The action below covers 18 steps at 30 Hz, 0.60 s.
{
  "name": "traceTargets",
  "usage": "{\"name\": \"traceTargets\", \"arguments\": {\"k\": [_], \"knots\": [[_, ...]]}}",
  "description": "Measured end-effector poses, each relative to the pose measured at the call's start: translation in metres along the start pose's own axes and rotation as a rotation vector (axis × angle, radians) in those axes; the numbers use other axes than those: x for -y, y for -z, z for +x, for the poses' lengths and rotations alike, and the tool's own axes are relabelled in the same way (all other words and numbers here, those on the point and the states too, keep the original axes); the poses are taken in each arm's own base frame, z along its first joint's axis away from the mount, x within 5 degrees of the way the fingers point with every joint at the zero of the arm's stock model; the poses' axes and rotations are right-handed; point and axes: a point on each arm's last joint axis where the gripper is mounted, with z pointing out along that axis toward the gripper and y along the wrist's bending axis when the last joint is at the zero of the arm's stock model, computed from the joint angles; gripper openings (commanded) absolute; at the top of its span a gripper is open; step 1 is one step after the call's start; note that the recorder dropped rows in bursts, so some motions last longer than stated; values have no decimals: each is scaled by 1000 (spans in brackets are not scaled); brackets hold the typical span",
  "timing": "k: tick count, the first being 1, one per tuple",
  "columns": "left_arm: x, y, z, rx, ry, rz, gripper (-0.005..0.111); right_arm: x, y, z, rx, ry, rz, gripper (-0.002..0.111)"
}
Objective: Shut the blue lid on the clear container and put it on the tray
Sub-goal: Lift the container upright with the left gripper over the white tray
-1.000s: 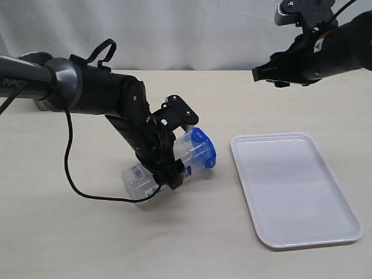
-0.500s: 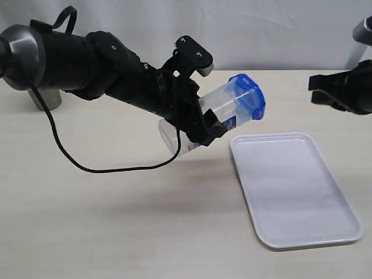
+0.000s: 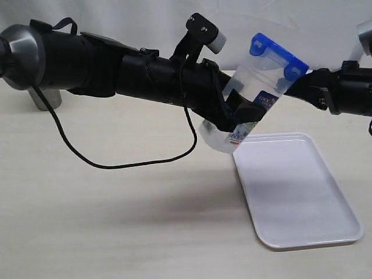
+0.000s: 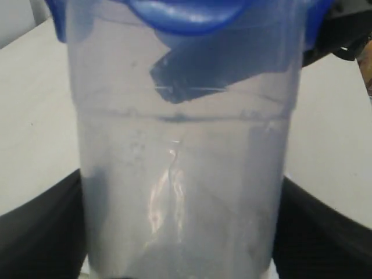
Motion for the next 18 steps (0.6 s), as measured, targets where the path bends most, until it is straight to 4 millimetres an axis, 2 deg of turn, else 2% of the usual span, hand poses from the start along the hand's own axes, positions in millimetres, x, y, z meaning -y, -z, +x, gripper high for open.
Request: {"name": "traceTargets", "arguments": {"k": [4,8,11,14,18], "knots": [[-2,-6,8,-5,28,19,0,-3,0,-2,9,7,-31,4],[-6,-21,26,-22,69,25,0,-3,0,-1,-2,15,-29,4],[-5,-33,41,-40,23,37,0,0,1,0,-12,24,-4,4],[-1,-42,47,-53,-35,52,0,3,1,0,-15,28,26,4],[0,-46,43,-42,-86,54,0,5,2,0,-20,42,62,4]]}}
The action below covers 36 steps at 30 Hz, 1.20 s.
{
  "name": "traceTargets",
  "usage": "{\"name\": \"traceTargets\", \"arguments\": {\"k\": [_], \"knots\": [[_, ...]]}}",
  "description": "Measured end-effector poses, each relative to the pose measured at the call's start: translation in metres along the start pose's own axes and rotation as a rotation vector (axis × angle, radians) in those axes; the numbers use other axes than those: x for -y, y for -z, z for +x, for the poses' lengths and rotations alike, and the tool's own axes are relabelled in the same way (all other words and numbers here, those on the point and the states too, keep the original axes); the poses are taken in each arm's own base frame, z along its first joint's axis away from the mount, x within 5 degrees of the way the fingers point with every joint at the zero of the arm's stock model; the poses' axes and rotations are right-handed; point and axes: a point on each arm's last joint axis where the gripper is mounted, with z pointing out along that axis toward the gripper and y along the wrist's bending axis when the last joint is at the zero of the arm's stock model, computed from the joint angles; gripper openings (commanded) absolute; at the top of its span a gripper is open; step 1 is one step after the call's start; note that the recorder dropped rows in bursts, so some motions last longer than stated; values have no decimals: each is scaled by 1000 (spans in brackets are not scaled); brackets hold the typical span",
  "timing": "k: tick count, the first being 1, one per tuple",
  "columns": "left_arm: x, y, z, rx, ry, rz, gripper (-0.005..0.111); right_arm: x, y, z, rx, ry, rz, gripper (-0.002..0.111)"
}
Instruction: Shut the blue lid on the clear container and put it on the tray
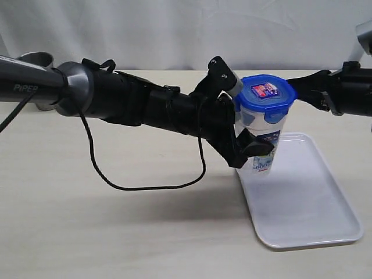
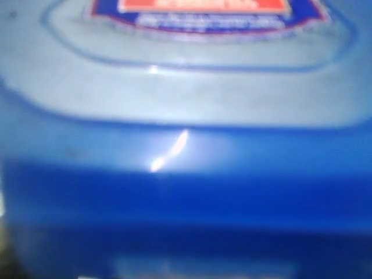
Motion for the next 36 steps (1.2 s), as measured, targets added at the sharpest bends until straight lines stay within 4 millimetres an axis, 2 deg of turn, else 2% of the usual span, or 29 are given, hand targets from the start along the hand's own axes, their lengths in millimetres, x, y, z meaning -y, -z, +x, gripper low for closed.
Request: {"name": "traceTargets", "arguments": {"k": [4,9,13,17,24,27,30,36], "knots": [[-13,1,-3,-41,-69,-119,0,10,8,-6,32,29,176,4],[-33,5,-21,-78,-151,-280,0,13,41,-29,206,27,350,4],[-34,1,-44,-156,-489,-292,0,6,61,-39,284,61,392,4],[-24,-12,-57,-270,-860,-334,0,3,65,-41,300,74,398,4],[-1,-46,-40,-431,-1403,-235,0,3,65,-41,298,82,397,4],[6,-59,-29,-466,-1550,-194,0,3,65,-41,298,84,397,4],[7,-68,-22,-473,-1608,-203,0,3,65,-41,298,84,397,4],[6,-72,-19,-474,-1648,-221,0,3,65,-41,296,87,398,4]]}}
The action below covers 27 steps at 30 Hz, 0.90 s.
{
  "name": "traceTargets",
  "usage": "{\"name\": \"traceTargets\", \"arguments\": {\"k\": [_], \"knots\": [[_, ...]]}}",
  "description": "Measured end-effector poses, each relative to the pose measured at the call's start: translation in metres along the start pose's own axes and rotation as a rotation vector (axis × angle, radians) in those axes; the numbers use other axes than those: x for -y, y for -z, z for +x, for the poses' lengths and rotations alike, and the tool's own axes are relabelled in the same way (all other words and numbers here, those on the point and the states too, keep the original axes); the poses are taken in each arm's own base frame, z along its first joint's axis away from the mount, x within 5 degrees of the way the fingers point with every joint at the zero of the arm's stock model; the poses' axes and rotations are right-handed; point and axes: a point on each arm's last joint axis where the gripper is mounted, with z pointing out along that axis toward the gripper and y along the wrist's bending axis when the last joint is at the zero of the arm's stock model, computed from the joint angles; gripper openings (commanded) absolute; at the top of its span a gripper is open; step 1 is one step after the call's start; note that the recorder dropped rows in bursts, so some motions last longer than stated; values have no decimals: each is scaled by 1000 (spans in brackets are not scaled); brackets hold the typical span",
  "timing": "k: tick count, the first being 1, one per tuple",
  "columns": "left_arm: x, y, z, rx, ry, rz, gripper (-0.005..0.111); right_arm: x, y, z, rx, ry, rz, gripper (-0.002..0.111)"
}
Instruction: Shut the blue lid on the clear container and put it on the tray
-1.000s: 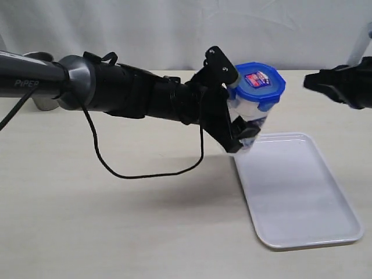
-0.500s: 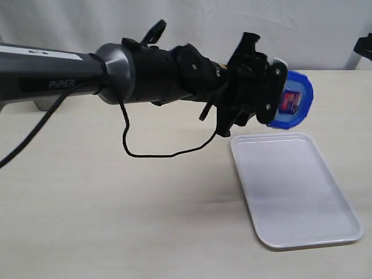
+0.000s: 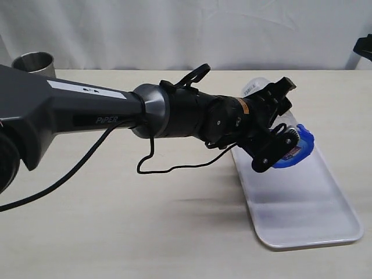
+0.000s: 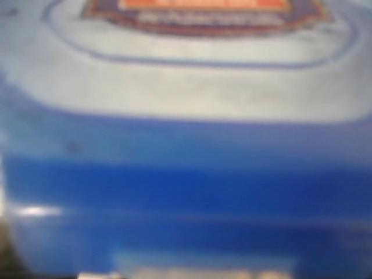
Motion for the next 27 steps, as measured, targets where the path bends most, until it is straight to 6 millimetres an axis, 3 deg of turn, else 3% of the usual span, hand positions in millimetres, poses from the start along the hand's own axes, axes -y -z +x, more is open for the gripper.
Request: {"name": "traceTargets", "arguments": {"k": [11,27], "knots": [[-1,0,-1,0,56,-4,0,0,0,0,0,2,0,4],[6,1,-12,54,944,119,0,0,0,0,0,4,0,4]]}}
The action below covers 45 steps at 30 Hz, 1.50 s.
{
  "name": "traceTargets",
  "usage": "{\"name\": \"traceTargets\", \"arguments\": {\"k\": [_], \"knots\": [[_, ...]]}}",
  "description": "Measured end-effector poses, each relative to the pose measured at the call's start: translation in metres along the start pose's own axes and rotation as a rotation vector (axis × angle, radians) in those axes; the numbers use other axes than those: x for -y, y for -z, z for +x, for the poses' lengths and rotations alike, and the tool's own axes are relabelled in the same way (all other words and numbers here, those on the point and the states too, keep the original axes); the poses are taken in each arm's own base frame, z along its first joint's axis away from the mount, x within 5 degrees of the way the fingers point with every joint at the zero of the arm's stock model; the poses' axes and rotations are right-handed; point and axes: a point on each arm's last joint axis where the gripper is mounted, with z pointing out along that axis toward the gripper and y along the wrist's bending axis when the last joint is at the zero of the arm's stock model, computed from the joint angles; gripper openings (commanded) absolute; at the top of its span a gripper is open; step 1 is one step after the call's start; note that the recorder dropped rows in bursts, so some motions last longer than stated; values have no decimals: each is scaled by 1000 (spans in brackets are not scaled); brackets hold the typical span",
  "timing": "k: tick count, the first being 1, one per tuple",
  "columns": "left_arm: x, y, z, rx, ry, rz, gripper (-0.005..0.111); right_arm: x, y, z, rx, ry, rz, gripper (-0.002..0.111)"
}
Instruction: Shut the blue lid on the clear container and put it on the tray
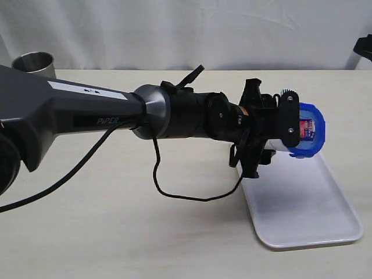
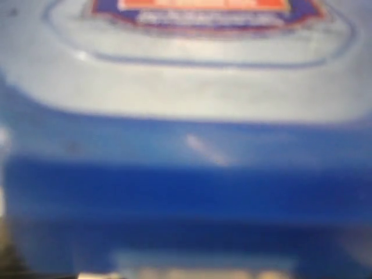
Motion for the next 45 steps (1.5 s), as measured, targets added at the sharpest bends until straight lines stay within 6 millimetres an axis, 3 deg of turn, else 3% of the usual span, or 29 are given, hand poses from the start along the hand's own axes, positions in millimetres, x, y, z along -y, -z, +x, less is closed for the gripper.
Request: {"name": "traceTargets", "arguments": {"k": [5,10,15,17,25,30,33,34,36,38,40,45], "knots": [[-5,4,-9,56,292,70,0,0,0,0,0,0,0,4],[-27,18,-27,219,519,172,0,0,0,0,0,-5,0,4],[-31,12,-15,377,707,277,0,-1,0,1,-9,-30,-7,4],[-27,1,-2,431,738,319,0,-2,0,1,-9,-36,-18,4],[7,-32,28,368,662,390,0,-3,0,1,-10,-36,-33,4],[10,-35,28,387,655,404,1,-3,0,1,-12,-32,-33,4],[11,-35,29,387,643,405,23,-3,0,1,-12,-32,-33,4],[11,-35,29,385,632,407,35,-3,0,1,-12,-32,-33,4],[11,-35,28,385,617,409,73,-3,0,1,-13,-32,-33,4],[11,-35,28,386,606,412,92,-3,0,1,-15,-28,-33,4],[13,-36,29,378,594,418,98,-3,0,1,-18,-26,-33,4],[15,-38,32,361,589,414,97,-3,0,2,-21,-23,-33,4]]}}
